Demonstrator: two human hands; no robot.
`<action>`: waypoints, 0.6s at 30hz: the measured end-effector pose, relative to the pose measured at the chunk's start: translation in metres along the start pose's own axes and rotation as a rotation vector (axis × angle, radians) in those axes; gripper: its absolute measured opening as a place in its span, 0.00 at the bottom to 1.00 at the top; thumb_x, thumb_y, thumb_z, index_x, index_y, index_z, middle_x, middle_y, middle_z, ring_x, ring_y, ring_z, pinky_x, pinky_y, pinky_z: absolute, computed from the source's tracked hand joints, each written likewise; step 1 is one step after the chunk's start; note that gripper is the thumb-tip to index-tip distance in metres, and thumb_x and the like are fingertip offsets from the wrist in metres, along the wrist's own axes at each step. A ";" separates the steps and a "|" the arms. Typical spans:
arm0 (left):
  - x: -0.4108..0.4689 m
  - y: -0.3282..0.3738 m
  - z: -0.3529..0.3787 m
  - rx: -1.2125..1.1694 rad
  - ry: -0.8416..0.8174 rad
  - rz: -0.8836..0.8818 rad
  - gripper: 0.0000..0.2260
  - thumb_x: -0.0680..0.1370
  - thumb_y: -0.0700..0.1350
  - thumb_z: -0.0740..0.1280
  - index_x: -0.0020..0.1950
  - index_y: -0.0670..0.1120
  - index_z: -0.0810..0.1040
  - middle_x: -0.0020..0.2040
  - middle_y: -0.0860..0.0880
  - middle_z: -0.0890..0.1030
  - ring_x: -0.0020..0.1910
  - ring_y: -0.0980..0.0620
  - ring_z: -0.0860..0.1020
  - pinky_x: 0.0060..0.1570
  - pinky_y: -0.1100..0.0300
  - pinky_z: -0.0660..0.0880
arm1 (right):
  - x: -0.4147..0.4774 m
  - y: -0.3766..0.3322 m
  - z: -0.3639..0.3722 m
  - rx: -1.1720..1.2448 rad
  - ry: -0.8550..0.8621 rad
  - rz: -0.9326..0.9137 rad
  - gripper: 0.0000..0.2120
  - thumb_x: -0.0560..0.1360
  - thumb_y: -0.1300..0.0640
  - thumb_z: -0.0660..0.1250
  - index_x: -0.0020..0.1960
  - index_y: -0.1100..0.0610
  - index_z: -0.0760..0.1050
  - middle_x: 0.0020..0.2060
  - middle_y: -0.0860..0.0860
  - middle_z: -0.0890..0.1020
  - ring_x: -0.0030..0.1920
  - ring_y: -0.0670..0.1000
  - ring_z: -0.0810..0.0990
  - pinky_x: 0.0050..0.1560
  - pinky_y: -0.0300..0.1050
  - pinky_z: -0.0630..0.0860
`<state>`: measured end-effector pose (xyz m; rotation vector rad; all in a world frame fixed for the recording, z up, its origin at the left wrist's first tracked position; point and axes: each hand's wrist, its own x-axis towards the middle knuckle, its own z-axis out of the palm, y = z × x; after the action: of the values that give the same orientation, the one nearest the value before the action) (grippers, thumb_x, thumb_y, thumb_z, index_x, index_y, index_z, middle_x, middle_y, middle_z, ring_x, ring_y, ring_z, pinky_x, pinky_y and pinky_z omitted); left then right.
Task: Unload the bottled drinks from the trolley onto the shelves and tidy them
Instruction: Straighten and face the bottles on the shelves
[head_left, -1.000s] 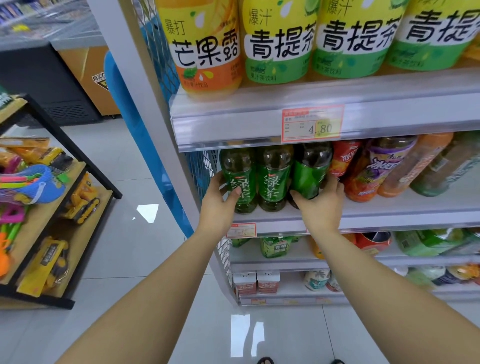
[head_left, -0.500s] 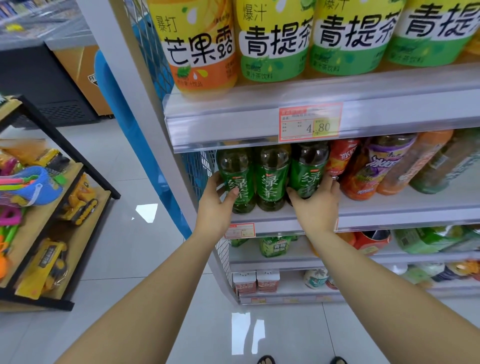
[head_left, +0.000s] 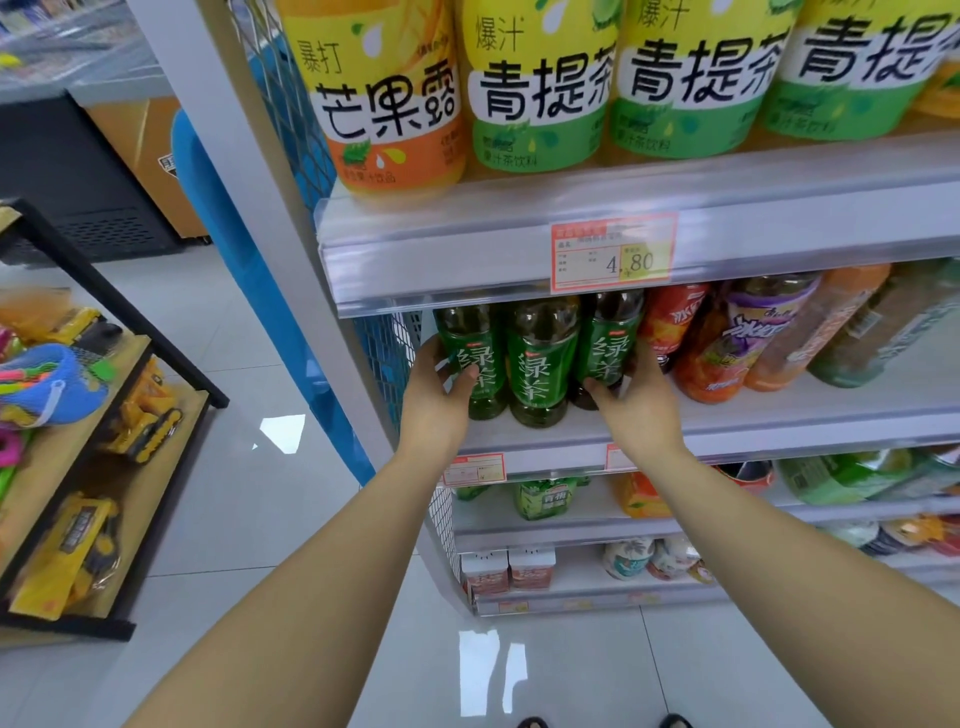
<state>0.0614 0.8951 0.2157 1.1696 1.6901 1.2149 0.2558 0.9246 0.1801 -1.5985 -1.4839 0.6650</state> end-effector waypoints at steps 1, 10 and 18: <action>0.002 0.001 0.001 -0.011 0.006 -0.004 0.19 0.78 0.40 0.64 0.69 0.47 0.65 0.57 0.54 0.73 0.60 0.51 0.74 0.62 0.45 0.72 | 0.003 -0.001 0.000 -0.019 -0.014 0.008 0.26 0.71 0.60 0.70 0.67 0.58 0.65 0.58 0.56 0.78 0.57 0.59 0.76 0.47 0.42 0.68; 0.002 0.003 0.004 -0.025 0.019 -0.012 0.21 0.79 0.40 0.63 0.71 0.48 0.64 0.63 0.49 0.73 0.64 0.49 0.72 0.63 0.45 0.71 | 0.008 -0.006 0.000 0.006 -0.054 0.070 0.28 0.71 0.58 0.71 0.68 0.57 0.64 0.61 0.54 0.77 0.59 0.56 0.76 0.52 0.44 0.71; -0.035 0.001 -0.002 0.051 -0.012 -0.039 0.25 0.80 0.42 0.62 0.75 0.48 0.58 0.71 0.50 0.67 0.64 0.51 0.71 0.64 0.55 0.69 | -0.058 -0.034 0.014 0.242 -0.001 0.104 0.19 0.71 0.59 0.71 0.59 0.57 0.69 0.49 0.50 0.76 0.46 0.50 0.77 0.45 0.38 0.71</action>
<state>0.0705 0.8613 0.2196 1.1664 1.7357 1.1449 0.2168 0.8692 0.1928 -1.4944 -1.2736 0.8697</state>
